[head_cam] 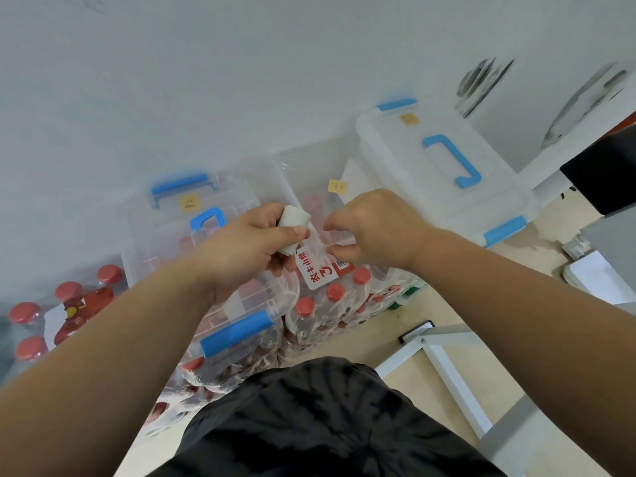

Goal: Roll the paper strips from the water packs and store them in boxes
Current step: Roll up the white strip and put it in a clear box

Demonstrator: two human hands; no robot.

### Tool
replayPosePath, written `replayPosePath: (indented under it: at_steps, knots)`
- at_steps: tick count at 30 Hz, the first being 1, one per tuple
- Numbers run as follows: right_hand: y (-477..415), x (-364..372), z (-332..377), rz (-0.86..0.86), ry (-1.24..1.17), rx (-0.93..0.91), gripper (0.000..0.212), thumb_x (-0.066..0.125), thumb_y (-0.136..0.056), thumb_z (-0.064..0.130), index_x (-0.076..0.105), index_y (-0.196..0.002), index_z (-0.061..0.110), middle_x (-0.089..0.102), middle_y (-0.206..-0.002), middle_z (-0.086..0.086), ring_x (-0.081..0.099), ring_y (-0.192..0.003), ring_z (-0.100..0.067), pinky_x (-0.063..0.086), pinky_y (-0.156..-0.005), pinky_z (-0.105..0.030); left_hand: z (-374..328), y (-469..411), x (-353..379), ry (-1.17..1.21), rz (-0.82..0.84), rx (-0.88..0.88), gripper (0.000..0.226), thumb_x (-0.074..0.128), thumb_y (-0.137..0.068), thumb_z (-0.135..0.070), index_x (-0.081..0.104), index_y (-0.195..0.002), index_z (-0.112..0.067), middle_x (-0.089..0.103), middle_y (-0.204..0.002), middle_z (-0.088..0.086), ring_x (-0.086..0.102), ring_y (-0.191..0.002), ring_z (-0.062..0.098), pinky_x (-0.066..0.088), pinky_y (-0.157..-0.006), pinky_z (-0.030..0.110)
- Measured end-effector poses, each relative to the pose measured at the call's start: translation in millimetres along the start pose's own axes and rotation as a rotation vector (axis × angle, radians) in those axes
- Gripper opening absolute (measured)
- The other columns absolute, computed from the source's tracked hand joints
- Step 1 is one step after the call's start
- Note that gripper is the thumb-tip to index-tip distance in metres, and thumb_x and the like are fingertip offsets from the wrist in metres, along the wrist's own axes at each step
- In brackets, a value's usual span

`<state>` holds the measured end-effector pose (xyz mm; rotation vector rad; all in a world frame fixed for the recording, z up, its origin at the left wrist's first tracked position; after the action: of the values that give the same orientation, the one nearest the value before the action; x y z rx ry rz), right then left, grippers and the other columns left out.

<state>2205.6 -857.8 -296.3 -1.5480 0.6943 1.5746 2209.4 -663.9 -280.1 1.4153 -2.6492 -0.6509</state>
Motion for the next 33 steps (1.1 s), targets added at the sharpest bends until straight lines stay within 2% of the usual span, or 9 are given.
replayPosePath:
  at_steps: [4, 7, 11, 16, 19, 22, 28, 30, 33]
  knots:
    - [-2, 3, 7, -0.091, 0.052, -0.021, 0.036, 0.057, -0.075, 0.047, 0.077, -0.080, 0.017, 0.063, -0.053, -0.002, 0.061, -0.046, -0.028, 0.046, -0.047, -0.028, 0, 0, 0, 0.001, -0.004, -0.001, 0.014, 0.055, -0.099, -0.015, 0.063, -0.111, -0.015, 0.066, -0.114, 0.028, 0.056, -0.072, 0.021, 0.045, -0.067, 0.034]
    - [5, 10, 10, -0.144, 0.076, -0.017, 0.022, 0.068, -0.072, 0.035, 0.074, -0.074, 0.014, 0.058, -0.049, -0.002, 0.054, -0.041, -0.026, 0.042, -0.041, -0.026, 3, 0, 0, -0.002, -0.003, -0.004, 0.015, 0.055, -0.100, -0.017, 0.063, -0.112, -0.013, 0.068, -0.102, 0.024, 0.056, -0.073, 0.022, 0.045, -0.064, 0.031]
    - [16, 19, 11, -0.303, 0.078, 0.037, 0.019, 0.060, -0.077, 0.023, 0.071, -0.067, 0.012, 0.059, -0.052, -0.002, 0.052, -0.042, -0.025, 0.041, -0.040, -0.027, 3, 0, 2, 0.000, -0.005, 0.002, 0.017, 0.055, -0.100, -0.018, 0.063, -0.114, -0.012, 0.069, -0.099, 0.020, 0.057, -0.071, 0.019, 0.046, -0.062, 0.029]
    - [22, 14, 9, -0.503, 0.005, 0.106, 0.013, 0.065, -0.082, 0.018, 0.075, -0.077, 0.010, 0.069, -0.061, -0.005, 0.062, -0.051, -0.026, 0.052, -0.047, -0.035, 2, 2, 2, -0.024, -0.001, 0.008, 0.015, 0.055, -0.100, -0.019, 0.062, -0.113, -0.014, 0.066, -0.118, 0.026, 0.056, -0.077, 0.024, 0.046, -0.067, 0.033]
    - [24, 3, 9, -0.603, -0.024, 0.131, 0.011, 0.069, -0.075, 0.011, 0.077, -0.083, 0.008, 0.074, -0.070, -0.005, 0.069, -0.059, -0.025, 0.058, -0.055, -0.034, 1, 2, 3, -0.069, -0.022, 0.038, 0.016, 0.054, -0.101, -0.019, 0.061, -0.114, -0.015, 0.068, -0.107, 0.025, 0.057, -0.076, 0.024, 0.047, -0.068, 0.034]
    - [26, 3, 8, -0.587, -0.022, 0.160, 0.018, 0.069, -0.074, 0.008, 0.078, -0.089, 0.006, 0.076, -0.078, -0.005, 0.070, -0.067, -0.023, 0.059, -0.063, -0.032, -1, 5, 6, -0.137, -0.020, 0.065, 0.017, 0.052, -0.101, -0.021, 0.060, -0.115, -0.016, 0.065, -0.085, 0.014, 0.057, -0.075, 0.020, 0.048, -0.069, 0.034]
    - [27, -10, 9, -0.632, -0.022, 0.213, 0.016, 0.066, -0.091, 0.016, 0.077, -0.099, 0.008, 0.078, -0.088, -0.006, 0.072, -0.076, -0.025, 0.060, -0.067, -0.037, -5, 6, 5, -0.189, -0.027, 0.070, 0.015, 0.053, -0.101, -0.021, 0.059, -0.114, -0.017, 0.063, -0.083, 0.007, 0.057, -0.070, 0.015, 0.048, -0.067, 0.030]
    - [26, -18, 6, -0.650, -0.048, 0.259, 0.020, 0.062, -0.096, 0.020, 0.076, -0.106, 0.010, 0.078, -0.095, -0.005, 0.072, -0.084, -0.024, 0.059, -0.074, -0.034, -6, 4, 4, -0.207, -0.030, 0.079, 0.014, 0.053, -0.100, -0.021, 0.059, -0.113, -0.018, 0.064, -0.082, 0.005, 0.057, -0.070, 0.013, 0.048, -0.067, 0.030]
    - [25, -23, 2, -0.645, -0.213, 0.402, 0.023, 0.057, -0.101, 0.023, 0.073, -0.115, 0.012, 0.076, -0.107, -0.001, 0.070, -0.096, -0.018, 0.055, -0.085, -0.030, -6, 2, 6, -0.237, -0.011, 0.070, 0.012, 0.053, -0.100, -0.023, 0.059, -0.111, -0.020, 0.066, -0.081, 0.002, 0.058, -0.066, 0.008, 0.048, -0.067, 0.029]
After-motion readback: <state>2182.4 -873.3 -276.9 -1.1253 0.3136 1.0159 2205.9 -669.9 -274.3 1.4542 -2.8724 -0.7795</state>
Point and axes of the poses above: each hand's wrist, its own y-axis away from the middle knuckle, its own x-axis out of the palm, z = x × y, the point moved 3 cm from there along -y, towards the middle knuckle
